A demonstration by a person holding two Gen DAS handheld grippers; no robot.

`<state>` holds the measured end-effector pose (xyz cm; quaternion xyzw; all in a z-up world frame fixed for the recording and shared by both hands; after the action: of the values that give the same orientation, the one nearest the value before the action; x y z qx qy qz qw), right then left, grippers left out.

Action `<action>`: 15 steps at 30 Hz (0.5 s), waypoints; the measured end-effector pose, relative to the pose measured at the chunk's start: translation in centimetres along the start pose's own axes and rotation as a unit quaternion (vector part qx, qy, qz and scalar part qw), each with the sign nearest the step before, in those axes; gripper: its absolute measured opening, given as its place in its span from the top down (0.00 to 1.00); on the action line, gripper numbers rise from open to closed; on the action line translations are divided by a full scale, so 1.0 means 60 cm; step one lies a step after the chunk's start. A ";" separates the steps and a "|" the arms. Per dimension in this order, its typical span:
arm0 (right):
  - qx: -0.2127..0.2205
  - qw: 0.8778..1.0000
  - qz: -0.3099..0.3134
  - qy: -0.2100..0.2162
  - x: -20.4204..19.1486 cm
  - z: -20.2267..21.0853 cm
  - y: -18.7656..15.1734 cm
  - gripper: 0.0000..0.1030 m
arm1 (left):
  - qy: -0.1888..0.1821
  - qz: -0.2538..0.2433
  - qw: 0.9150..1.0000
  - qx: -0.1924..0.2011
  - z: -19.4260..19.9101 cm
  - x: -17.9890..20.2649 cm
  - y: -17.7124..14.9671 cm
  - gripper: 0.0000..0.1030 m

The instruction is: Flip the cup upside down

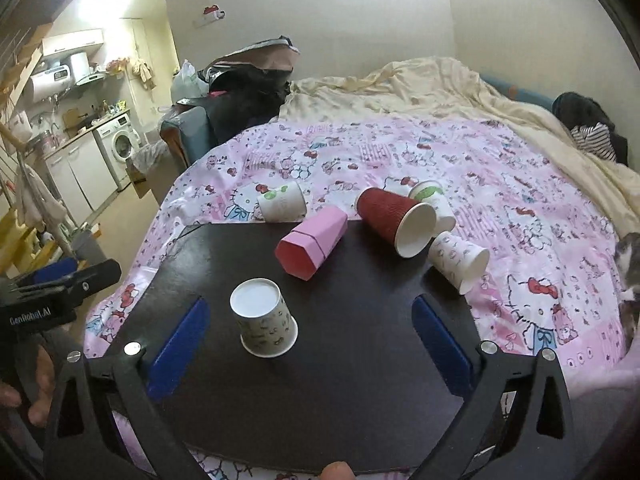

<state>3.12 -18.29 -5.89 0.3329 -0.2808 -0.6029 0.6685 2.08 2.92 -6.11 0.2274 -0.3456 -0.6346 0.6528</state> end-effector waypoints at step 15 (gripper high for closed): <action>0.024 0.999 0.023 -0.001 -0.030 -0.002 -0.001 0.00 | 0.001 -0.015 1.000 0.025 0.010 0.014 0.005 0.00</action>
<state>2.99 -16.51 -5.95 0.3422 -0.3035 -0.5808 0.6734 1.81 2.24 -5.35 0.2492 -0.3573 -0.6351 0.6379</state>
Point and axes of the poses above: each gripper's, at about its wrist camera, not at the fingertips, and z roughly against the way its jaws point, x to its right, y to its top, the point moved 8 cm from there along -z, roughly the way its jaws point, and after that the axes turned 11 degrees about -y, right-handed, at the moved point
